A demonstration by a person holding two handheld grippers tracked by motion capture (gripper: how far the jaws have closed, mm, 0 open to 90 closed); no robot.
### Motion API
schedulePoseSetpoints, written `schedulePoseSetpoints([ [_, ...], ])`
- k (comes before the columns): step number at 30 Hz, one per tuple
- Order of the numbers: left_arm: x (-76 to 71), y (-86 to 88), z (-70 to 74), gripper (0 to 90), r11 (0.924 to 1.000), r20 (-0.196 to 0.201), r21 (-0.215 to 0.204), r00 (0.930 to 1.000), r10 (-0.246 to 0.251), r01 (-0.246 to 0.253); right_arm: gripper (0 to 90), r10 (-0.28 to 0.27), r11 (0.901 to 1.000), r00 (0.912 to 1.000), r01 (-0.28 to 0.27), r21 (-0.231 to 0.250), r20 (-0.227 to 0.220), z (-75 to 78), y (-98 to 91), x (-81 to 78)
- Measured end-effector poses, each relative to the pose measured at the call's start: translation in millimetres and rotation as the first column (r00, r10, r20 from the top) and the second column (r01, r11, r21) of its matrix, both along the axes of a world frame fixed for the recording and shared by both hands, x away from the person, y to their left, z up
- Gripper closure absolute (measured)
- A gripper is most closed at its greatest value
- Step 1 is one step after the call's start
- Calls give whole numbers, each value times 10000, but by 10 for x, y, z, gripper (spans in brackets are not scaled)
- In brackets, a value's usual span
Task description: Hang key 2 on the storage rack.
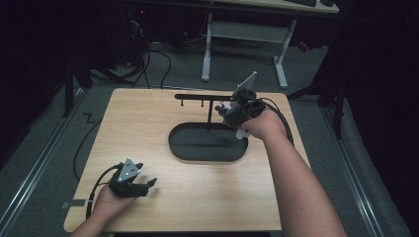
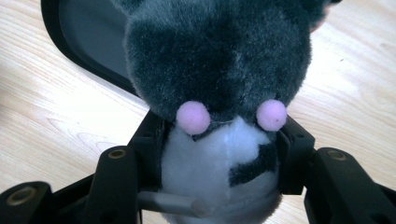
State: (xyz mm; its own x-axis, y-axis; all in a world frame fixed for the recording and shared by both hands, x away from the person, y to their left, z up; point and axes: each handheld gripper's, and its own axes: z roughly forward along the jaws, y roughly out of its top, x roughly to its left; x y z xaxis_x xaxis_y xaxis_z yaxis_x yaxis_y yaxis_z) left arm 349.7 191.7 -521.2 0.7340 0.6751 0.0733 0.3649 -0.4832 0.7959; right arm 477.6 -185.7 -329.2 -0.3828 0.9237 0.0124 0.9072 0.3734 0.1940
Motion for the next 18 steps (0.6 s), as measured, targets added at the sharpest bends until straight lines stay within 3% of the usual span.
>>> schedulePoseSetpoints([
  [18, -6, -19, -4, 252, 9998, -111, 73, 9998, -181, 181, 468, -119, 9986, 9998, 127, 520, -157, -531, 83, 136],
])
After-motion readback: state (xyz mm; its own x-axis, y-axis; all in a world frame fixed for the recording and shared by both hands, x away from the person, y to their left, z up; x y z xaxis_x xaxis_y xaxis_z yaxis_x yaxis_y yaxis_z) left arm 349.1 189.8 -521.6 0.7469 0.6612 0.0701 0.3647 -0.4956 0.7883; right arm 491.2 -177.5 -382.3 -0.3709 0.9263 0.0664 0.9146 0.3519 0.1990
